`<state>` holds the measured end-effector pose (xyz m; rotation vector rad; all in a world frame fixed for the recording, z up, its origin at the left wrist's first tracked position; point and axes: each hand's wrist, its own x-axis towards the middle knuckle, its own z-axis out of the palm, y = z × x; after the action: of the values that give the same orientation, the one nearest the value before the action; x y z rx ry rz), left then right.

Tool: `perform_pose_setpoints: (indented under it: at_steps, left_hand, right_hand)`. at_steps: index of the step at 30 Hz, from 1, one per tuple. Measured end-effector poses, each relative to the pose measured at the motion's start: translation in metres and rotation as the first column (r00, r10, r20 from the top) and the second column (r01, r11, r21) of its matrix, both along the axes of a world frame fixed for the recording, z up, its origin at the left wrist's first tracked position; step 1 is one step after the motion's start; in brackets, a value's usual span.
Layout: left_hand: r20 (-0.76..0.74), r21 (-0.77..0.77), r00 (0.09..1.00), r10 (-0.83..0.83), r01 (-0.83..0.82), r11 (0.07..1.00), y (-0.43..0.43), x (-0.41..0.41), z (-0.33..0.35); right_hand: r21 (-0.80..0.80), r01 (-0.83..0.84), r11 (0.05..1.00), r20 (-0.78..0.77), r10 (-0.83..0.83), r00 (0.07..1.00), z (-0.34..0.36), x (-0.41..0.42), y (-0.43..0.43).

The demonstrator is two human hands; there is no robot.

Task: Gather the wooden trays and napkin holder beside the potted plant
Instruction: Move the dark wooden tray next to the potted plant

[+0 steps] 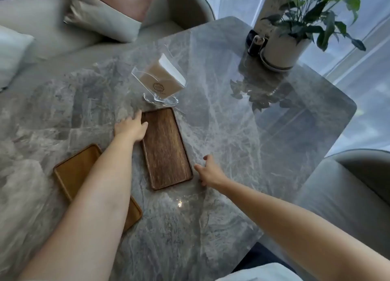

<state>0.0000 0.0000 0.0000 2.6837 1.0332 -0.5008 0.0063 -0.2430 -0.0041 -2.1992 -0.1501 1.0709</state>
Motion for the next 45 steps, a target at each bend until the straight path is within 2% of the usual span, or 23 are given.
perform_pose_setpoints:
  at_steps: [5,11,19,28,33,41,45]
  left_hand:
    - [-0.009,0.008,1.0,-0.007,0.007,1.0,0.006,0.015,-0.009]
    - [-0.017,-0.015,1.0,-0.023,0.023,1.0,0.01,0.024,-0.014]
    - [0.04,-0.074,0.994,0.104,-0.101,0.992,-0.001,0.02,-0.016]
    - [0.095,-0.07,0.962,0.255,-0.249,0.966,-0.011,-0.004,-0.018]
    - [0.162,-0.044,0.917,0.366,-0.363,0.931,-0.016,-0.011,0.008]
    - [0.412,-0.019,0.793,0.449,-0.485,0.874,-0.028,0.021,0.082]
    - [0.513,-0.003,0.749,0.419,-0.486,0.874,-0.037,0.063,0.12]
  right_hand:
    - [-0.023,0.047,0.999,-0.073,-0.049,0.996,-0.01,-0.006,0.006]
    - [0.015,0.222,0.975,-0.195,-0.215,0.957,-0.015,-0.011,0.018]
    - [-0.004,0.383,0.924,-0.328,-0.363,0.872,-0.018,-0.011,0.018]
    - [0.028,0.333,0.943,-0.273,-0.313,0.91,-0.015,0.001,-0.004]
    - [0.128,0.236,0.963,-0.203,-0.207,0.957,0.001,0.023,-0.011]
    - [0.344,0.148,0.927,-0.155,-0.099,0.983,0.043,0.087,-0.018]
    - [0.448,0.148,0.882,-0.131,-0.098,0.986,0.067,0.13,-0.027]
